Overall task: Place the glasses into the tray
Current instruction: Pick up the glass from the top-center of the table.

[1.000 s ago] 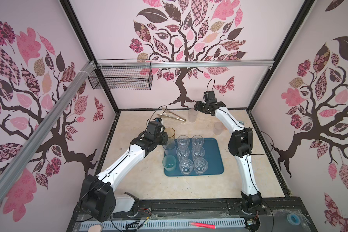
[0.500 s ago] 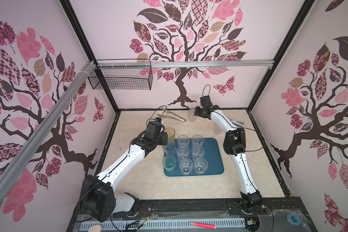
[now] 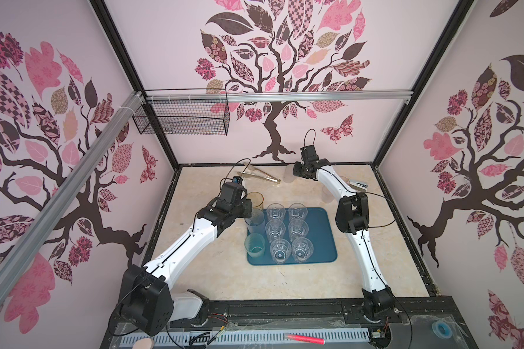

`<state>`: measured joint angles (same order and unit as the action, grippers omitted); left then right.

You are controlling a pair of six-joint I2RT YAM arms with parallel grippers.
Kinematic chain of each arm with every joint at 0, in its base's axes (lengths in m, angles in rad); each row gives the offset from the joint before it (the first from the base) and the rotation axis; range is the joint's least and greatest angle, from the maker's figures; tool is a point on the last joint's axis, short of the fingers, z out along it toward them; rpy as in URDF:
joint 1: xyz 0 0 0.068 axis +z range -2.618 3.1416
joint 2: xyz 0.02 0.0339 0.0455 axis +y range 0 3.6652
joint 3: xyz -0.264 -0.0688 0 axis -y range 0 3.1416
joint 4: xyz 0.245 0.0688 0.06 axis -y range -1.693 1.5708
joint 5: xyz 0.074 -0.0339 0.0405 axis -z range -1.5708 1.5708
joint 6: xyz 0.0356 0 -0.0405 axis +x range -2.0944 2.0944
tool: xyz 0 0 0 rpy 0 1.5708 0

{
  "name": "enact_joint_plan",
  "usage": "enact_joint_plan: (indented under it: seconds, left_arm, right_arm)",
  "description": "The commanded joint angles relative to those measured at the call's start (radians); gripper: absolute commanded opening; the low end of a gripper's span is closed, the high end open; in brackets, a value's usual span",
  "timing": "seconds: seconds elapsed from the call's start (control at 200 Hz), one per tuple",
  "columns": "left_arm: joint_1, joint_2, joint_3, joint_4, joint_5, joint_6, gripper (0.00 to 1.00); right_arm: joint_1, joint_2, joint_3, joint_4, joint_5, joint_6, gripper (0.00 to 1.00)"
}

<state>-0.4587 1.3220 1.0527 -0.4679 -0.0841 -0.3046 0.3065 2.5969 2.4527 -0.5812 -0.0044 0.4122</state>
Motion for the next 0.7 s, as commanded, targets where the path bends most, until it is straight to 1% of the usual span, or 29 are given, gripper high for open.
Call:
enact_joint_plan:
  seconds: [0.0,0.135,0.155,0.25,0.395,0.44,0.525,0.695]
  left_arm:
    - [-0.001,-0.031,0.015,-0.006,-0.021,0.013,0.46]
    - [-0.001,-0.040,0.015,-0.004,-0.022,0.014,0.46]
    - [-0.001,-0.043,0.015,-0.006,-0.023,0.013,0.45]
    - [0.000,-0.057,0.009,-0.003,-0.024,0.010,0.46]
    - [0.000,-0.085,0.011,-0.018,-0.050,0.015,0.46]
    - [0.006,-0.095,0.011,-0.020,-0.055,0.016,0.46]
    - [0.024,-0.103,0.022,-0.035,-0.055,0.009,0.46]
    - [0.045,-0.098,0.033,-0.051,-0.053,0.005,0.46]
  right_arm:
    - [0.004,-0.073,0.001,-0.009,0.010,0.000,0.11]
    - [0.003,-0.118,0.001,-0.010,0.003,0.008,0.05]
    - [0.004,-0.157,-0.001,-0.011,0.003,0.010,0.05]
    - [0.003,-0.204,-0.004,-0.019,-0.002,0.014,0.04]
    - [0.003,-0.298,-0.021,-0.115,0.015,-0.004,0.02]
    - [0.003,-0.351,-0.062,-0.138,0.035,-0.015,0.02]
    - [0.002,-0.476,-0.193,-0.167,0.079,-0.030,0.02]
    - [-0.003,-0.754,-0.511,-0.204,0.177,-0.033,0.02]
